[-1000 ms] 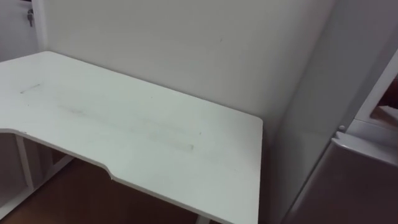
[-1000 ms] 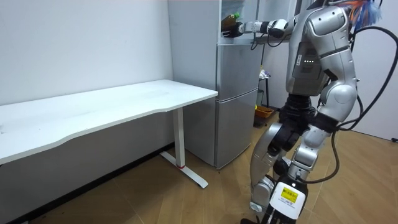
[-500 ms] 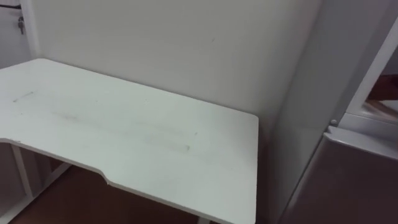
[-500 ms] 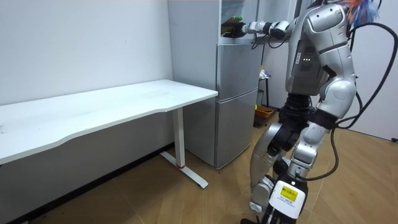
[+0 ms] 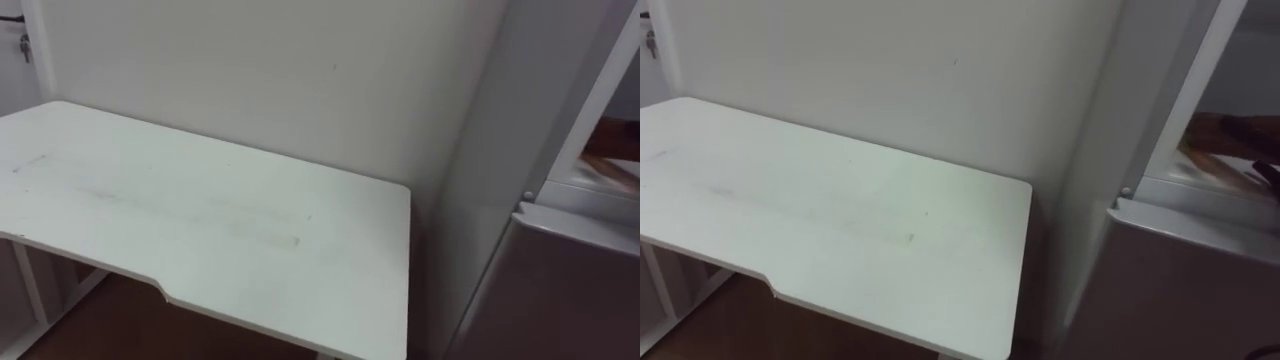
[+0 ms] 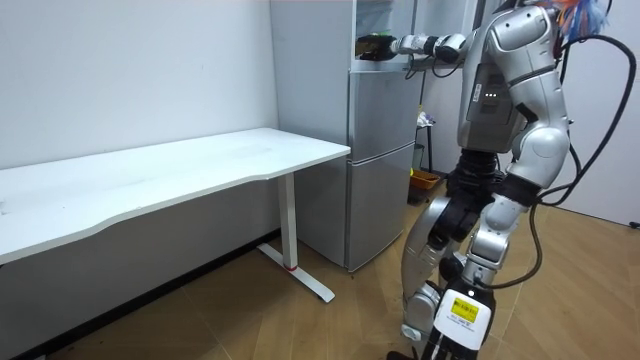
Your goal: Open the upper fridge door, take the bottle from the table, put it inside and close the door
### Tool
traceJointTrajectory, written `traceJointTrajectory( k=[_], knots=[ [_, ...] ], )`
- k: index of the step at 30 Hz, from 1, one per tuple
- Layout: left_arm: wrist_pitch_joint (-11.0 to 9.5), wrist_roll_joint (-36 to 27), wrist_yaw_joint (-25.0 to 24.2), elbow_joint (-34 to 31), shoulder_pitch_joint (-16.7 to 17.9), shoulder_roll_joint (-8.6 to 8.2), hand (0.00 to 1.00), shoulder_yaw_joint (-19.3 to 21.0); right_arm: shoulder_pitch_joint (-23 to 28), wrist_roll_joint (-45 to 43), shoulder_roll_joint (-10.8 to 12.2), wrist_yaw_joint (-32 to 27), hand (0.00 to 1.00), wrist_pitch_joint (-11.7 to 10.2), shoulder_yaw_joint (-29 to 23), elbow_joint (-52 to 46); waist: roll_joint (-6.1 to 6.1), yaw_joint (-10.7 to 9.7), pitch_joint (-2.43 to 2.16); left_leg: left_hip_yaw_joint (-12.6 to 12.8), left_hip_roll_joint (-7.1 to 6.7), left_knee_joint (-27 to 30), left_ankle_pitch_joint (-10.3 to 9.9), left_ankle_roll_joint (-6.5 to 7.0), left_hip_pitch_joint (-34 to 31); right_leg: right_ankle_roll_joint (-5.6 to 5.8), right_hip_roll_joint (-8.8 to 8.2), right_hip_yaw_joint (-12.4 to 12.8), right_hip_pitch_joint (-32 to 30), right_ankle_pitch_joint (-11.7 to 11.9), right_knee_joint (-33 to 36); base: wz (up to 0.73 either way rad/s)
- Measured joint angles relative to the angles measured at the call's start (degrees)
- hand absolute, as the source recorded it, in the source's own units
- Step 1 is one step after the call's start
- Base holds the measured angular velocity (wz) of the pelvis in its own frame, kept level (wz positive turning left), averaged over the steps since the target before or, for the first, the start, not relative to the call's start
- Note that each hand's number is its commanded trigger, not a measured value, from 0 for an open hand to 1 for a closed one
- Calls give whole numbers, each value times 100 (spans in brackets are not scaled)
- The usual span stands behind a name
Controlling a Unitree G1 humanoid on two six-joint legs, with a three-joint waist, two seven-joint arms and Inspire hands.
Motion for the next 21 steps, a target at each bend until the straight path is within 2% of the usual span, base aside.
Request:
traceJointTrajectory(
  k=[3, 5, 9, 16, 21],
  knots=[
    [1, -15, 15, -23, 0, -8, 0, 0, 0, -25, 0, -73, 0, 0, 1, -2, -33, -1, -18, 25, 9, -6, -8, -4, -16, -1, 8, 9, -8, 1, -10, 0],
    [3, 8, 57, -111, 0, -22, 0, 5, 0, -224, -2, -231, 0, 0, -33, -6, -53, -36, -46, -21, -7, 10, -13, -2, -67, 2, 7, -39, -23, 2, -11, 9],
    [25, -11, 135, -187, 1, -59, 0, 4, -3, -772, -3, -451, 0, 57, -31, -25, -57, 3, -56, -16, -7, -20, -12, -2, -47, 1, -5, -50, -33, 5, 19, 1],
    [81, -14, 154, -181, 1, -101, 0, -4, -6, -1008, -2, -948, 0, 127, 35, -188, -29, 96, -34, 67, 58, -92, -3, -10, 67, 0, -31, -58, -7, 6, 91, -5],
    [80, -1, 149, -190, 2, -99, 0, 1, -2, -1025, -3, -1055, 0, 129, 70, -565, 5, 54, -9, 150, 72, -127, -2, -14, 103, -10, -23, 51, -15, 6, 95, -10]
  ],
)
